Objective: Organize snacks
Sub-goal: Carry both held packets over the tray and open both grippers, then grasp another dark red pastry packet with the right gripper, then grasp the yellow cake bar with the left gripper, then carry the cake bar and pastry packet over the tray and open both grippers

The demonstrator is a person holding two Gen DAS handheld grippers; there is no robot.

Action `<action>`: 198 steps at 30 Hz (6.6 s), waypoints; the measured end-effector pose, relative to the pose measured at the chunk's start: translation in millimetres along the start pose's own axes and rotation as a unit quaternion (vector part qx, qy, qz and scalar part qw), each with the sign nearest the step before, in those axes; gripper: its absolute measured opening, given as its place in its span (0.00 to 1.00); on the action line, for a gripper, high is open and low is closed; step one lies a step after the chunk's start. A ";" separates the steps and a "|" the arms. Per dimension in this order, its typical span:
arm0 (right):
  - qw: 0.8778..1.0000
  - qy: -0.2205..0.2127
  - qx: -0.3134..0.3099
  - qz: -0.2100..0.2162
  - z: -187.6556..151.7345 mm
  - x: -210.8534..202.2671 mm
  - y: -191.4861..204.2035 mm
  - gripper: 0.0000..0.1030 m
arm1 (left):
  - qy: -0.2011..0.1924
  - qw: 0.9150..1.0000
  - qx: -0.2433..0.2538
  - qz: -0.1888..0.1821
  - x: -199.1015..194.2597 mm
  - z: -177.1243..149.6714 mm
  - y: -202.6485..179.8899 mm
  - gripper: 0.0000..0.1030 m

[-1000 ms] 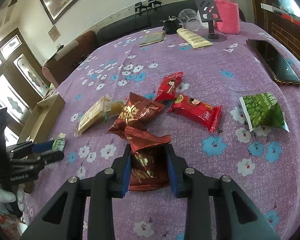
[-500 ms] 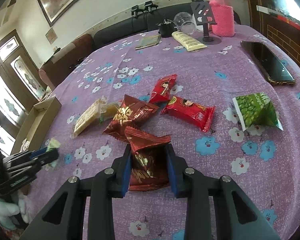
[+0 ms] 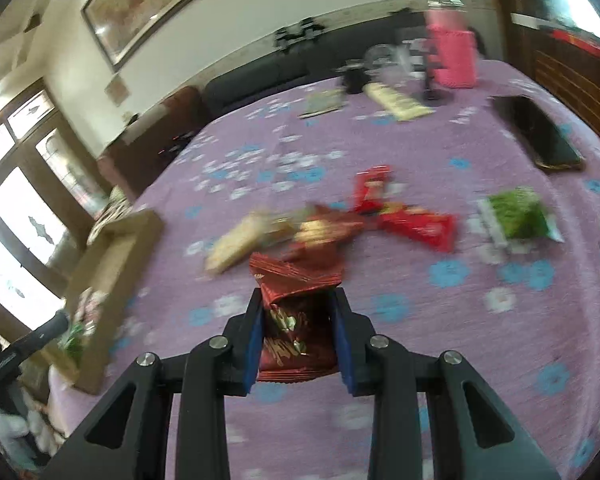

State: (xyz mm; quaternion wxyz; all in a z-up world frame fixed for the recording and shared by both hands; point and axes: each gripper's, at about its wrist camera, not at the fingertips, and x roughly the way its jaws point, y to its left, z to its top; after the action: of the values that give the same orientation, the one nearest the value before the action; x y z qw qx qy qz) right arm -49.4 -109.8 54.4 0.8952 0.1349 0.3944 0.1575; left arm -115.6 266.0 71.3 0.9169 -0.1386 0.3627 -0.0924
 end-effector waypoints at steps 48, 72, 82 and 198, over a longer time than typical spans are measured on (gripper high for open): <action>0.985 0.038 -0.160 0.045 -3.0 58.5 177.1 0.56 | -0.019 0.999 -0.037 -0.002 -20.2 42.1 34.3 0.75; 0.995 0.014 0.080 -0.051 23.3 20.9 -65.7 0.55 | 0.135 0.986 0.036 -0.088 106.8 -37.0 -120.9 0.81; 0.994 0.029 0.068 -0.083 44.5 74.4 -44.3 0.55 | 0.130 0.985 0.052 -0.102 103.6 -44.5 -130.6 1.00; 0.967 0.099 -0.222 0.073 -36.1 122.0 275.6 0.30 | -0.071 0.987 -0.099 0.107 -44.8 -10.2 115.0 0.58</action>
State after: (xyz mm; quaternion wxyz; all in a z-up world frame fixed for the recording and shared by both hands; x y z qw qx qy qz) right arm -46.8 193.7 50.7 0.8456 -0.0553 0.4249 0.3184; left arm -147.0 384.8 56.0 0.9267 -0.1956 0.3167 0.0523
